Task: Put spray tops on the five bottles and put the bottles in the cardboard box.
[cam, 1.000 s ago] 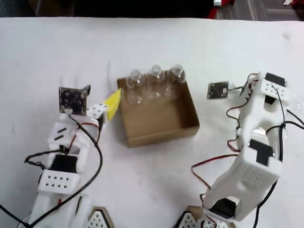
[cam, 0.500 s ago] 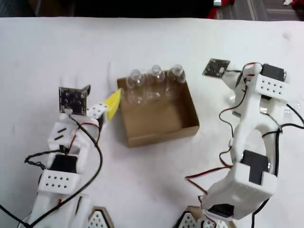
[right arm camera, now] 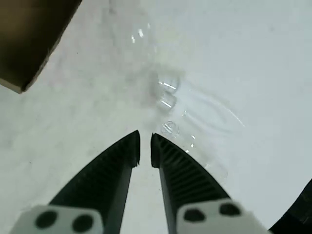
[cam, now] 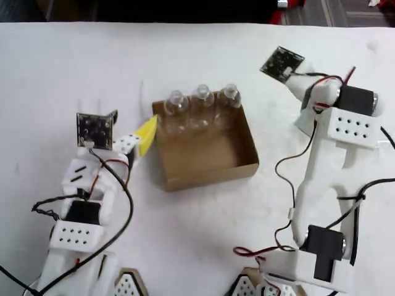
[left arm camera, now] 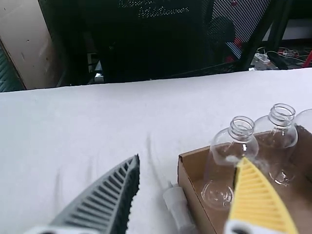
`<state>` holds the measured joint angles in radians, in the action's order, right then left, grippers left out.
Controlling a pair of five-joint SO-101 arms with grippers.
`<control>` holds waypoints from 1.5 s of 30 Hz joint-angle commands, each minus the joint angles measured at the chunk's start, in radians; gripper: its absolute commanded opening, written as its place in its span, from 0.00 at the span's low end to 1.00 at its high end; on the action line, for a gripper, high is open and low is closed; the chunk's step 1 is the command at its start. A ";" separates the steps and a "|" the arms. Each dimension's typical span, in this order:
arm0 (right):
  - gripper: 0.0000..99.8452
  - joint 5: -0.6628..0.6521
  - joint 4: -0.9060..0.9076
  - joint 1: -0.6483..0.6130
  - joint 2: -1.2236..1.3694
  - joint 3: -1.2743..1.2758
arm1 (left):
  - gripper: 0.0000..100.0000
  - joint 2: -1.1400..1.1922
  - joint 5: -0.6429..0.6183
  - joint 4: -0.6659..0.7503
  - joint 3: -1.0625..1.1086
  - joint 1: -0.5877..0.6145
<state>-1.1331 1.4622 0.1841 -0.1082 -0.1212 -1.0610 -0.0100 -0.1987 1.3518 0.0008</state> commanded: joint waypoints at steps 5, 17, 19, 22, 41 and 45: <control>0.02 0.077 0.010 -0.007 -0.041 -0.031 | 0.29 -0.031 0.011 0.023 -0.005 -0.012; 0.02 0.186 -0.246 -0.022 -0.039 0.124 | 0.29 -0.031 0.011 0.025 -0.005 -0.012; 0.02 0.184 -0.300 -0.024 -0.035 0.172 | 0.29 -0.030 0.011 0.025 -0.005 -0.012; 0.02 0.183 -0.331 -0.028 0.022 0.157 | 0.29 -0.030 0.011 0.025 -0.005 -0.012; 0.20 -0.416 0.137 0.240 0.866 -0.736 | 0.29 -0.028 0.012 0.025 -0.005 -0.012; 0.20 -0.422 0.142 0.223 0.961 -0.835 | 0.29 -0.028 0.012 0.025 -0.005 -0.012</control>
<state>-1.5351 1.5927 0.4143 0.8324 -0.8654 -1.0610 -0.0100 -0.1987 1.3518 -0.0008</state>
